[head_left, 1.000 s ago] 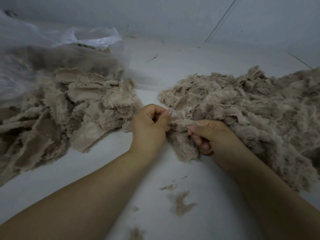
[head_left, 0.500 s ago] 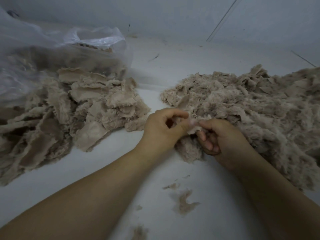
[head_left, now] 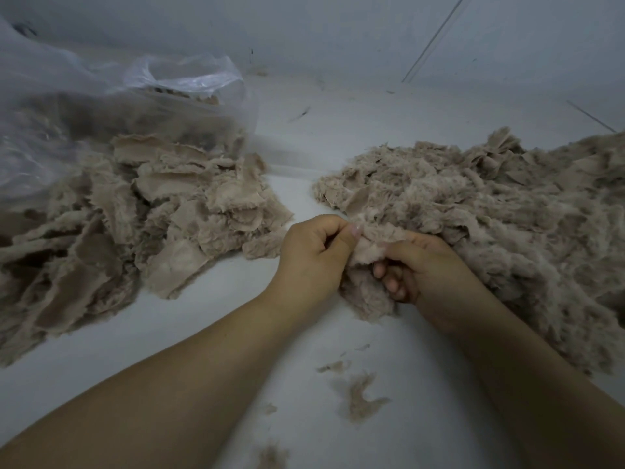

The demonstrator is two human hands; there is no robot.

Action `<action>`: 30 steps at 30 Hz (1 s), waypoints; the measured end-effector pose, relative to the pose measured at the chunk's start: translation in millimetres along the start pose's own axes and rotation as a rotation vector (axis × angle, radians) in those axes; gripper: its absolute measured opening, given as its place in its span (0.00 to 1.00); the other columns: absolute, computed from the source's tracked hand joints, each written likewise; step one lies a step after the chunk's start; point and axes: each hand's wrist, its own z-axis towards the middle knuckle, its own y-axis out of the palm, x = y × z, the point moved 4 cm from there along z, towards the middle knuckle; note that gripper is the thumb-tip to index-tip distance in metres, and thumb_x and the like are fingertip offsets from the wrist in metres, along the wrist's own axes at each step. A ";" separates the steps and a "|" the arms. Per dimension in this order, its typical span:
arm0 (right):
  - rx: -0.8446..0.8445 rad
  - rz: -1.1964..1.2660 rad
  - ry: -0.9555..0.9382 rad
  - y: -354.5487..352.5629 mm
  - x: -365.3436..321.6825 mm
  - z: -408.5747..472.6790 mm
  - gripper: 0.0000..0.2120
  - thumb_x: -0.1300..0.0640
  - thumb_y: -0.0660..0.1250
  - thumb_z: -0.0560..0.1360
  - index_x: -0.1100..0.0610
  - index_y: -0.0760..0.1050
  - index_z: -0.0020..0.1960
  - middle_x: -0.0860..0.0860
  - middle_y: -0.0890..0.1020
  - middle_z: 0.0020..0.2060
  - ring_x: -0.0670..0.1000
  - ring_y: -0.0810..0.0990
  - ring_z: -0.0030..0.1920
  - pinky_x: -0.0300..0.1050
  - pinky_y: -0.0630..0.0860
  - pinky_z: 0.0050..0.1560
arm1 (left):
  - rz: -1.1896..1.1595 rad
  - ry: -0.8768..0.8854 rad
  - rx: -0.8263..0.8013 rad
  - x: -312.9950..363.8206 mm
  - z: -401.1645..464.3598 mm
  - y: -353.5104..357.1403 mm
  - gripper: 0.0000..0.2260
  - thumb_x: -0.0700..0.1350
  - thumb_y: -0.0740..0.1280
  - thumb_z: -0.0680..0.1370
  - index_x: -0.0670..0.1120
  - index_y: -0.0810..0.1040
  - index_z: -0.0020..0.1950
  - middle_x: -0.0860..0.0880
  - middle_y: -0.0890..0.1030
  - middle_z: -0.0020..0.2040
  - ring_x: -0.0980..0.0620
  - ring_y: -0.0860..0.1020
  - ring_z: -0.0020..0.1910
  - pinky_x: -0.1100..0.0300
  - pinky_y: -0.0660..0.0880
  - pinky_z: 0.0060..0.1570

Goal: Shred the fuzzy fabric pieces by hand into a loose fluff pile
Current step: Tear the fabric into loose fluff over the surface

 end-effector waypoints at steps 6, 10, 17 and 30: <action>-0.043 -0.004 -0.058 1.9 -1.7 -2.0 0.15 0.45 0.65 0.76 0.54 0.82 0.39 0.53 0.78 0.29 0.46 0.71 0.22 0.36 0.65 0.21 | 0.024 0.006 -0.006 -0.6 -1.0 2.3 0.16 0.43 0.67 0.80 0.43 0.74 0.31 0.57 0.69 0.24 0.60 0.66 0.26 0.66 0.64 0.28; -0.053 -0.119 -0.140 2.9 -1.7 -4.2 0.10 0.50 0.73 0.74 0.49 0.83 0.34 0.50 0.80 0.29 0.44 0.71 0.23 0.35 0.67 0.22 | 0.035 0.008 -0.037 0.2 -3.5 6.7 0.18 0.42 0.66 0.80 0.47 0.73 0.30 0.60 0.72 0.22 0.64 0.70 0.23 0.73 0.64 0.25; -0.069 -0.074 -0.146 0.3 0.3 -2.0 0.06 0.49 0.73 0.67 0.48 0.82 0.33 0.50 0.79 0.27 0.43 0.70 0.22 0.35 0.67 0.22 | 0.058 0.003 0.078 -2.7 -1.0 -0.2 0.20 0.45 0.68 0.80 0.38 0.68 0.30 0.52 0.66 0.24 0.55 0.64 0.26 0.60 0.63 0.27; -0.117 -0.119 -0.141 -2.9 2.9 -1.2 0.08 0.54 0.77 0.69 0.54 0.80 0.35 0.52 0.79 0.28 0.45 0.69 0.23 0.35 0.66 0.22 | 0.238 0.197 0.080 10.1 -2.6 0.1 0.13 0.54 0.67 0.77 0.50 0.83 0.57 0.58 0.70 0.48 0.65 0.72 0.43 0.73 0.68 0.40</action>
